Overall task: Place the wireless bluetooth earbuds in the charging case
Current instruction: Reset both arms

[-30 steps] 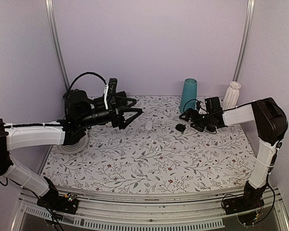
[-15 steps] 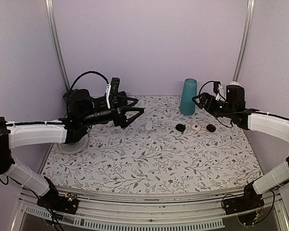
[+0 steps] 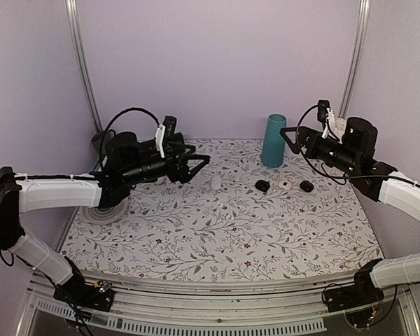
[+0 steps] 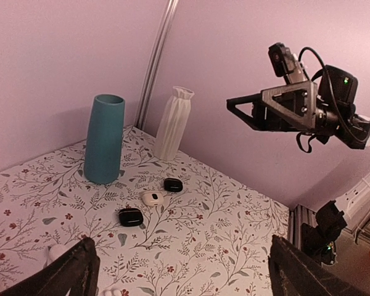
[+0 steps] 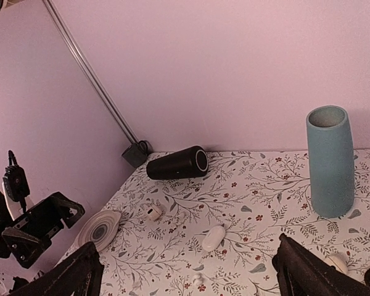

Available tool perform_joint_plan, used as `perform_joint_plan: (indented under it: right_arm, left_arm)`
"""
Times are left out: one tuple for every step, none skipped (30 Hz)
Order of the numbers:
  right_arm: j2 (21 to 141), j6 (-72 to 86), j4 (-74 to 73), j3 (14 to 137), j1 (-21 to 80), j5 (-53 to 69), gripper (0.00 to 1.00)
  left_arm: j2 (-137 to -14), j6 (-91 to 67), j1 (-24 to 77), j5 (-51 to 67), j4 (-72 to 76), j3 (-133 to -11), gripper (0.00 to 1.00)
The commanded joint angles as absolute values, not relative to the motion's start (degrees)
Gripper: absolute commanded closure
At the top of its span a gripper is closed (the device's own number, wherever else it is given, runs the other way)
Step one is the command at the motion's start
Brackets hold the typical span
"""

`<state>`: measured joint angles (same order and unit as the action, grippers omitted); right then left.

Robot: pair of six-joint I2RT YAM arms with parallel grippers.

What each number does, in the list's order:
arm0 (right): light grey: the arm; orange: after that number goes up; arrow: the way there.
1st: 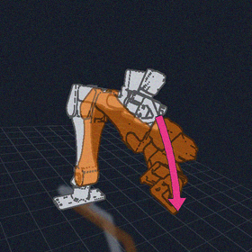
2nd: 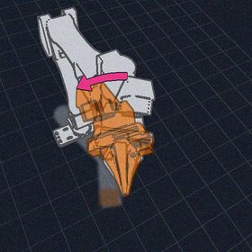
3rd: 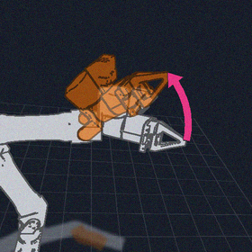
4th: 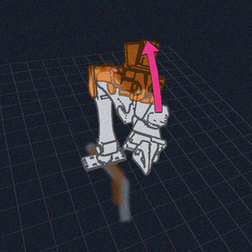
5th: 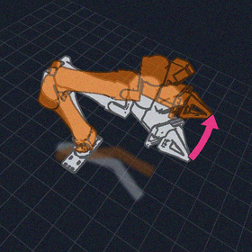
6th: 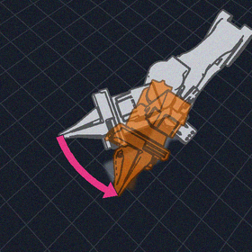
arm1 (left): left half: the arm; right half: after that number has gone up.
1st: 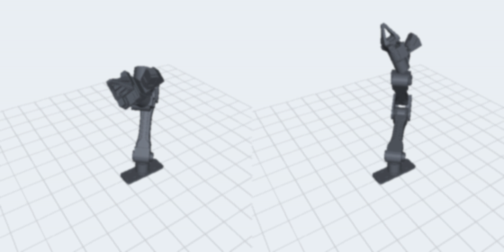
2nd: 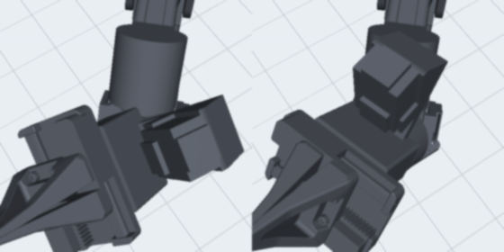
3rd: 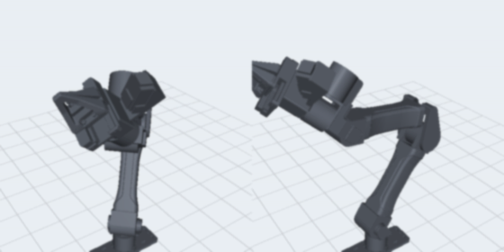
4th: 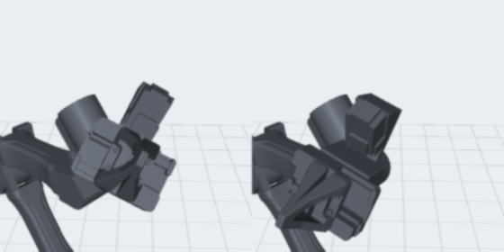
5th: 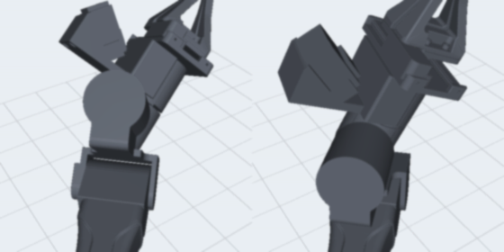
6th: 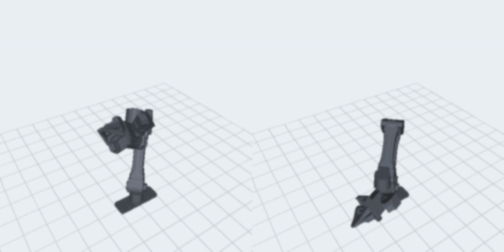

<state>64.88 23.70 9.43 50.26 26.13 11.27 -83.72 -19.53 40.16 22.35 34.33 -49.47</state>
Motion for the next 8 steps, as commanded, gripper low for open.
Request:
perform_joint_plan:
  right_arm:
    - [62.8, 22.1, 11.5, 48.6, 27.1, 13.1, 0.01]
    - [62.7, 22.1, 11.5, 48.3, 27.1, 13.2, 0.01]
    - [62.6, 21.9, 11.5, 48.1, 27.1, 13.2, 0.01]
    - [62.5, 21.6, 11.4, 48.0, 27.1, 13.3, 0.01]
    - [62.4, 21.3, 11.4, 47.8, 27.1, 13.2, 0.01]
    - [62.3, 21.1, 11.4, 47.8, 27.1, 13.1, 0.01]
    - [62.3, 21.0, 11.4, 47.8, 27.1, 12.9, 0.01]
    - [62.3, 20.9, 11.3, 47.8, 27.1, 12.7, 0.01]
  left_arm:
    - [-83.5, -18.9, 39.4, 17.6, 33.6, -50.0, 0.04]
    - [-83.4, -19.0, 39.4, 17.2, 33.7, -49.8, 0.04]
    - [-83.3, -19.0, 39.4, 17.0, 33.7, -49.7, 0.04]
    - [-83.3, -19.0, 39.4, 16.9, 33.7, -49.5, 0.04]
    - [-83.2, -19.0, 39.4, 16.8, 33.6, -49.4, 0.04]
    - [-83.1, -19.0, 39.3, 16.8, 33.5, -49.4, 0.04]
    - [-83.1, -19.0, 39.3, 16.8, 33.4, -49.4, 0.04]
    - [-83.0, -19.0, 39.3, 16.8, 33.3, -49.4, 0.04]
